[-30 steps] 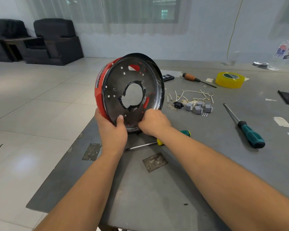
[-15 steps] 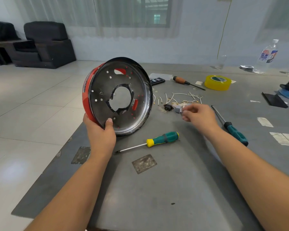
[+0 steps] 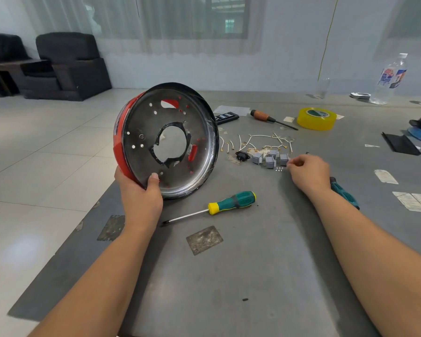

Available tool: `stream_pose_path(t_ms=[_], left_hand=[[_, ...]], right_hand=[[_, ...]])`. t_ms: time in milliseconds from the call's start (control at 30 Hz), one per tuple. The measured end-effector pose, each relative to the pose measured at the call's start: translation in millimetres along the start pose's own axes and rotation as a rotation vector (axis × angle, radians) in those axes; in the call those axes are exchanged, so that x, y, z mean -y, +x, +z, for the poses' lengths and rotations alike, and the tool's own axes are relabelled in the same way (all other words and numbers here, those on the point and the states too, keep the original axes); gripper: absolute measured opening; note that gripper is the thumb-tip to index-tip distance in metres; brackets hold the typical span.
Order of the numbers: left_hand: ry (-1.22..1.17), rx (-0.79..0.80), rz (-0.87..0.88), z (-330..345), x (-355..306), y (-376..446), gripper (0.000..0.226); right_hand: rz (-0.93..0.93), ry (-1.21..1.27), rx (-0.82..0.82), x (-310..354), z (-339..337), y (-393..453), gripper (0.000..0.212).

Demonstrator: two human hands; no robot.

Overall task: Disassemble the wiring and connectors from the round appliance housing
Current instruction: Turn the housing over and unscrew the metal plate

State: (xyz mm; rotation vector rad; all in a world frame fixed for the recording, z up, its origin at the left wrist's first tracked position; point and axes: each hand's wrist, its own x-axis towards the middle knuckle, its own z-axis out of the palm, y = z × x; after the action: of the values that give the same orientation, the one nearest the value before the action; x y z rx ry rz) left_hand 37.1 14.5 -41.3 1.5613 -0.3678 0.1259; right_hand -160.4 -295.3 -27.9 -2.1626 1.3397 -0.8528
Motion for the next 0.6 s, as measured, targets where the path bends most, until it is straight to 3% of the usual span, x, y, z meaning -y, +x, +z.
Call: stream_pose_path(t_ms=[433,500,600], left_hand=[[0.011,-0.001,-0.001,-0.1,1.1,1.2,0.067],[0.014,0.002,-0.003,-0.1,1.8,2.1,0.067],[0.006,0.0,-0.009,-0.9,4.5,3.5,0.067]], right_hand=[[-0.047,-0.054,-0.023,3.1,-1.6,-13.1,0.016],[-0.181,-0.024,-0.038,14.1,-4.1,-27.1,0.018],[-0.555,0.054,0.068,41.1,-6.0,-58.5,0.019]])
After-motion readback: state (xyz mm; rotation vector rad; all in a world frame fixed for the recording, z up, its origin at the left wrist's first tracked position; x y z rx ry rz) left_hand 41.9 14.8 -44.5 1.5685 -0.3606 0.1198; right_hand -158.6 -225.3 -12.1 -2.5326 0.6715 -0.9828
